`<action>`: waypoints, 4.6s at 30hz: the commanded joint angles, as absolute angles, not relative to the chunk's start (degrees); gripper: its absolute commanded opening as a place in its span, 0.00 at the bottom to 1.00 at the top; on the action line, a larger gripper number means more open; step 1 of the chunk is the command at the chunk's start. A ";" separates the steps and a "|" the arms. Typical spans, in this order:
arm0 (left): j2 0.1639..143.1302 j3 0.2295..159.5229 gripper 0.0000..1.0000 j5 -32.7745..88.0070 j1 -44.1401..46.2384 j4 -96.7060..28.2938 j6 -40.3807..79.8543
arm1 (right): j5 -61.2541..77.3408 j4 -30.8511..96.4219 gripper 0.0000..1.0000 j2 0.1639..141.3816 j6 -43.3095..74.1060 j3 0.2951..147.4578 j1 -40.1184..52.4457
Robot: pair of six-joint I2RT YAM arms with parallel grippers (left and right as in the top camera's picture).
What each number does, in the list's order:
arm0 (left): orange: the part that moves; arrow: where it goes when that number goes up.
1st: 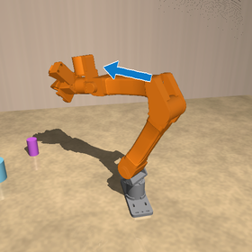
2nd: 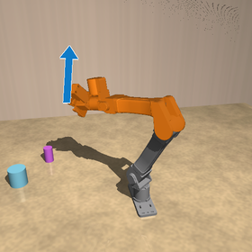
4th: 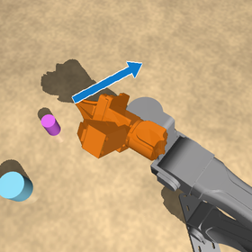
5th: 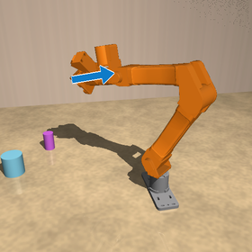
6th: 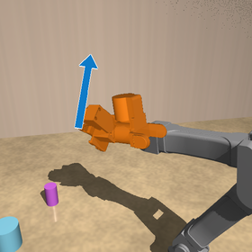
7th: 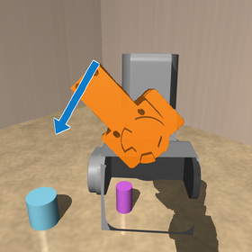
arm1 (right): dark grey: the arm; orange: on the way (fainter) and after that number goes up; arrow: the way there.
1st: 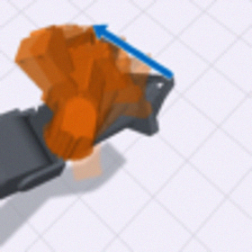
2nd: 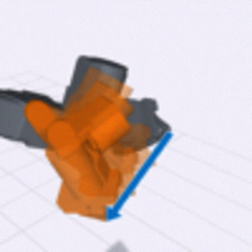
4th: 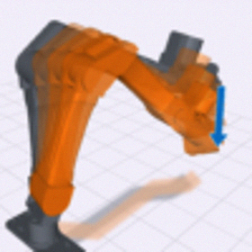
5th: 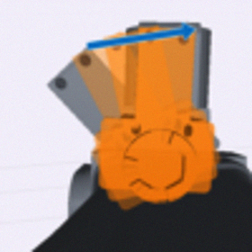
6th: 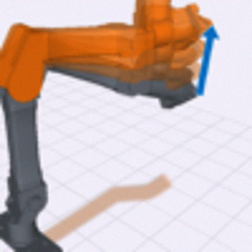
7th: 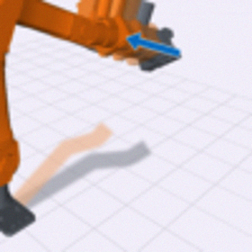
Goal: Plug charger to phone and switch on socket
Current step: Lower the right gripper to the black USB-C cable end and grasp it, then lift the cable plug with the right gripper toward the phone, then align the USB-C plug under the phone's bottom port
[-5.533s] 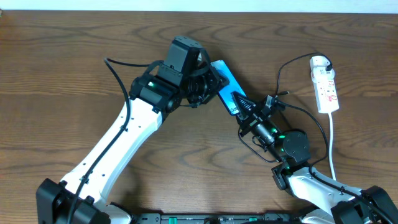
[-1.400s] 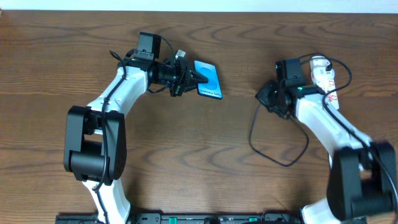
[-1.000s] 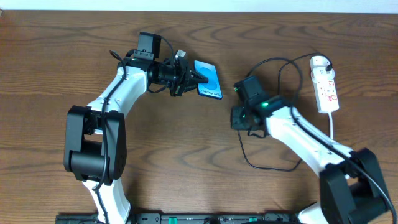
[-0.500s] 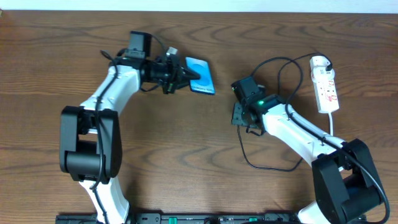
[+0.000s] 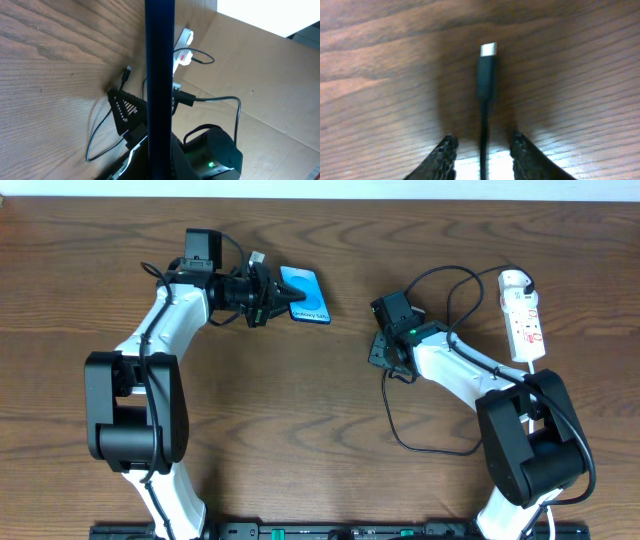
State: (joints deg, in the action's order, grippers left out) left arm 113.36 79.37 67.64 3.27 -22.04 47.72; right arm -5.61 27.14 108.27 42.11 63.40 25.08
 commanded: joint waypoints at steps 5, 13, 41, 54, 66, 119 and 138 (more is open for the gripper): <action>112.36 80.09 0.08 70.28 3.29 -21.76 46.50 | -2.00 27.90 0.17 110.37 42.78 63.33 25.91; 112.36 80.09 0.08 70.11 3.29 -21.96 46.02 | 8.10 28.47 0.01 107.33 41.93 63.44 22.26; 112.36 80.09 0.08 83.31 8.16 9.76 53.78 | 36.99 40.38 0.01 73.25 7.97 59.55 18.26; 112.33 80.09 0.07 67.44 11.84 16.47 63.94 | 27.73 34.83 0.01 74.17 37.15 58.78 25.61; 112.27 76.62 0.07 70.28 12.19 41.65 69.93 | 22.41 44.34 0.01 68.36 28.62 56.36 25.61; 112.29 54.92 0.07 67.26 13.37 72.64 85.62 | 25.85 10.68 0.01 65.60 28.69 41.47 25.61; 112.29 54.92 0.07 66.85 13.39 72.64 85.60 | 27.09 8.34 0.01 66.78 30.20 41.47 27.44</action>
